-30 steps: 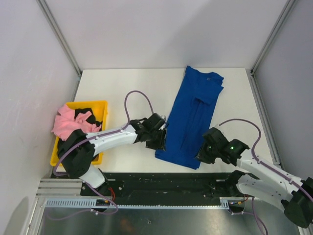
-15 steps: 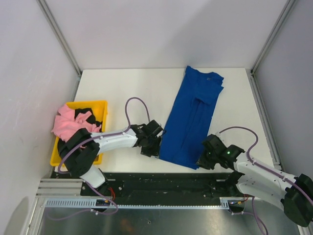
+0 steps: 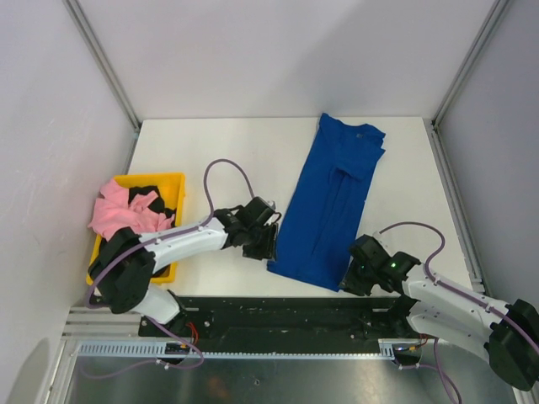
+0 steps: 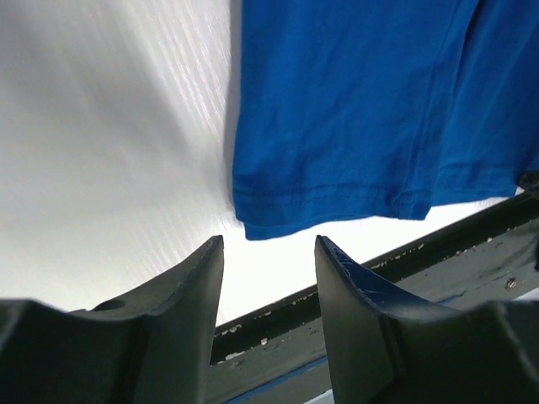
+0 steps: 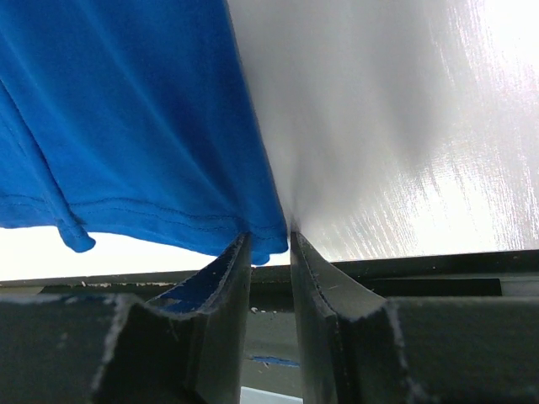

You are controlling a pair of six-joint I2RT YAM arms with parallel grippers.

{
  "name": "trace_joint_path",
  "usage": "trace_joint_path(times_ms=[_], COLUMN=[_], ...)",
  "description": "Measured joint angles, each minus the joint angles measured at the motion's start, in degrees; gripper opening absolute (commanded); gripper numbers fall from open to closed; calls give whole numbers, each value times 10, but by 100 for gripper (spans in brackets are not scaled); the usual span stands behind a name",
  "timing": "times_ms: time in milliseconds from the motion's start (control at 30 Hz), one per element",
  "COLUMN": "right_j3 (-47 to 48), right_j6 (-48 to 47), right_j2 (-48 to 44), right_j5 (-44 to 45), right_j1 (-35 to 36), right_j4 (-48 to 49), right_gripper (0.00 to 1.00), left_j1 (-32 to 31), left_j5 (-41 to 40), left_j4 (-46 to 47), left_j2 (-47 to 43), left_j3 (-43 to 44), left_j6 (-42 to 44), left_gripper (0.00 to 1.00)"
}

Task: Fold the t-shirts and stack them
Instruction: Grab the bottom of the folded rectangular tshirt with both arms

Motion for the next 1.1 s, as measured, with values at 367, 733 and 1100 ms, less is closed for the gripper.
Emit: trace_joint_path(times_ms=[367, 733, 1100], right_j3=[0, 0, 11], right_j6=[4, 4, 3], right_j2=[-2, -5, 3], right_j5=[0, 0, 20], right_j1=[4, 4, 21], right_j4=[0, -6, -24], right_gripper=[33, 33, 37], left_j1=[36, 36, 36], left_j5=[-5, -5, 3], left_j4=[4, 5, 6], left_j2=[67, 85, 79], left_j3=[15, 14, 9], left_j6=[3, 5, 11], left_gripper=[44, 43, 45])
